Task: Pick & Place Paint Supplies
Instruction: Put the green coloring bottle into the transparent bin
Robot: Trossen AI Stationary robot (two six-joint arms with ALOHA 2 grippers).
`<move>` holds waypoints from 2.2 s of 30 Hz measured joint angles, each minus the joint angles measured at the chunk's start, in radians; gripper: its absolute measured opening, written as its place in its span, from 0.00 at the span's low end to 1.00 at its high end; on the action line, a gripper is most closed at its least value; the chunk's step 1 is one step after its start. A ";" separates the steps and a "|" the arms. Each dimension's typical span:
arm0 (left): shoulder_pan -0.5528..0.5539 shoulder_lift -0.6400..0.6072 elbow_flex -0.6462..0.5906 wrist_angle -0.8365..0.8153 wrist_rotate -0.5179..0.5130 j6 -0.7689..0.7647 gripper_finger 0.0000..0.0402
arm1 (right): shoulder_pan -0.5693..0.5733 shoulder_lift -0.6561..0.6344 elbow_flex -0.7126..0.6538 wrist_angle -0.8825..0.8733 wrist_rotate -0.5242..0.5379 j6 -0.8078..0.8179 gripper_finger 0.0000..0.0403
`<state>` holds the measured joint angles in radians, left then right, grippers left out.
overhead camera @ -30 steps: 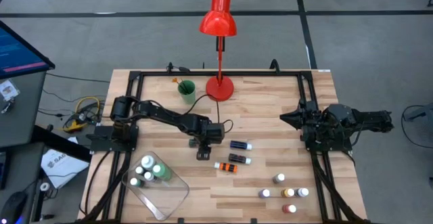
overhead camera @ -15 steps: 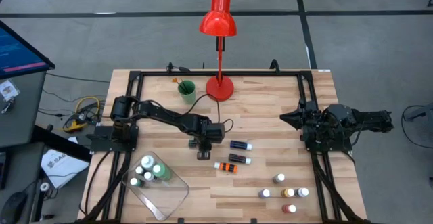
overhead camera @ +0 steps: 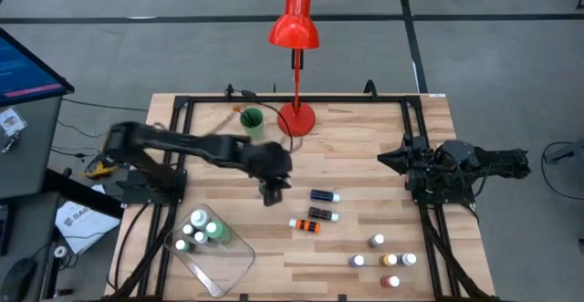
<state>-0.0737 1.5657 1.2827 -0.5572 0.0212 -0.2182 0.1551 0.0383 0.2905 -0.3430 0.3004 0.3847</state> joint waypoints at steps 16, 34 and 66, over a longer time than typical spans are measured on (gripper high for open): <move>-0.431 -0.731 -0.456 0.594 -0.257 -0.112 0.23 | 0.000 0.000 0.000 0.000 0.000 0.000 0.08; -0.946 -0.778 -0.815 0.889 -0.575 -0.156 0.23 | 0.000 0.000 0.000 0.000 0.000 0.000 0.08; -1.071 -0.408 -0.823 0.974 -0.837 -0.212 0.26 | 0.000 0.000 0.000 0.000 0.000 0.000 0.08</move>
<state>-1.1446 1.1573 0.4599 0.4168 -0.8155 -0.4302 0.1547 0.0383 0.2905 -0.3431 0.3004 0.3847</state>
